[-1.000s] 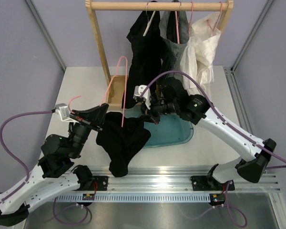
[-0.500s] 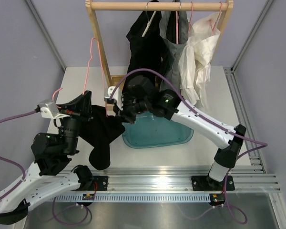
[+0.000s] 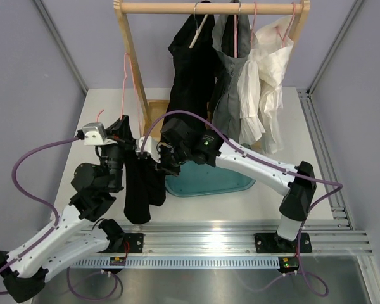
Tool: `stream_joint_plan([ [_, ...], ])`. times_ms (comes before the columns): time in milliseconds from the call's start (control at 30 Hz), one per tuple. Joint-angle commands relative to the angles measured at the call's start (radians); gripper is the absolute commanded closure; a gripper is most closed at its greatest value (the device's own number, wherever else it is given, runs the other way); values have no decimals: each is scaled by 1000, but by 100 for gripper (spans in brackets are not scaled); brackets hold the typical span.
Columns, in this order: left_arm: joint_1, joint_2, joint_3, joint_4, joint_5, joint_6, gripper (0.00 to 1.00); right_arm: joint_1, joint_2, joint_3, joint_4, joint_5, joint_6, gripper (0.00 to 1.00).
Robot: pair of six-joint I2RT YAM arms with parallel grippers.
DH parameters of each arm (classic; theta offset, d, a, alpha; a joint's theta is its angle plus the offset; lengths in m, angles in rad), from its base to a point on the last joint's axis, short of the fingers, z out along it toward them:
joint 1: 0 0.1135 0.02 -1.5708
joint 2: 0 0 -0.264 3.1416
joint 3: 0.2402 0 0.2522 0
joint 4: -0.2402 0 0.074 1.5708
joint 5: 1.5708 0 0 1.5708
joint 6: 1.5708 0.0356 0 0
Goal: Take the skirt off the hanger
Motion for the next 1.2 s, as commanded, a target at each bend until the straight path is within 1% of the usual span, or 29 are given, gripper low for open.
stream_joint_plan([
  [0, 111, 16, -25, 86, 77, -98, 100, 6, -75, -37, -4, 10, -105, 100],
  [67, 152, 13, -37, 64, 119, -139, 100, -6, -99, -45, 4, 10, -116, 100],
  [100, 186, 9, -48, 53, 136, -191, 100, -23, -107, -34, 2, 9, -121, 100],
  [167, 214, 3, -63, 26, 175, -271, 100, -49, -118, -17, -4, -11, -133, 100],
  [233, 245, 5, -84, 17, 204, -322, 100, -83, -117, 7, -21, -25, -144, 100],
  [267, 260, 6, -86, 12, 215, -384, 100, -86, -112, 6, -19, -19, -157, 100],
  [367, 312, 25, -78, 1, 281, -496, 100, -88, -84, 1, -42, -26, -164, 99],
  [400, 315, 29, -71, -3, 299, -514, 100, -88, -77, -3, -48, -30, -162, 96],
  [433, 315, 29, -60, -8, 333, -523, 100, -91, -72, -9, -48, -28, -153, 84],
  [467, 315, 29, -54, -16, 350, -526, 100, -95, -74, -12, -42, -30, -147, 79],
  [500, 317, 22, -48, -28, 366, -523, 100, -105, -80, -8, -41, -39, -139, 74],
  [533, 317, 14, -46, -51, 398, -512, 100, -118, -86, 4, -48, -84, -113, 63],
  [600, 318, -7, -54, -80, 432, -466, 100, -187, -90, 78, -82, -158, -101, 54],
  [633, 320, -33, -61, -109, 469, -448, 100, -216, -93, 105, -128, -242, -113, 50],
  [667, 323, -46, -81, -123, 489, -407, 100, -274, -97, 132, -152, -281, -128, 43],
  [700, 328, -59, -92, -141, 511, -382, 100, -296, -101, 176, -179, -309, -154, 41],
  [733, 329, -90, -104, -169, 544, -358, 100, -315, -115, 188, -226, -338, -221, 39],
  [800, 334, -125, -140, -198, 561, -298, 100, -335, -138, 192, -266, -353, -306, 37],
  [833, 334, -141, -141, -254, 545, -279, 100, -335, -164, 183, -298, -365, -369, 36],
  [900, 334, -194, -144, -307, 499, -230, 100, -336, -184, 161, -312, -379, -394, 35],
  [933, 334, -217, -152, -325, 444, -216, 100, -336, -195, 158, -334, -395, -409, 35],
  [1000, 334, -289, -182, -323, 401, -187, 100, -336, -207, 143, -334, -401, -414, 35],
  [1100, 334, -354, -212, -278, 455, -138, 100, -335, -242, 124, -325, -402, -432, 34],
  [1167, 335, -363, -201, -301, 566, -117, 100, -335, -279, 124, -341, -418, -504, 34],
])
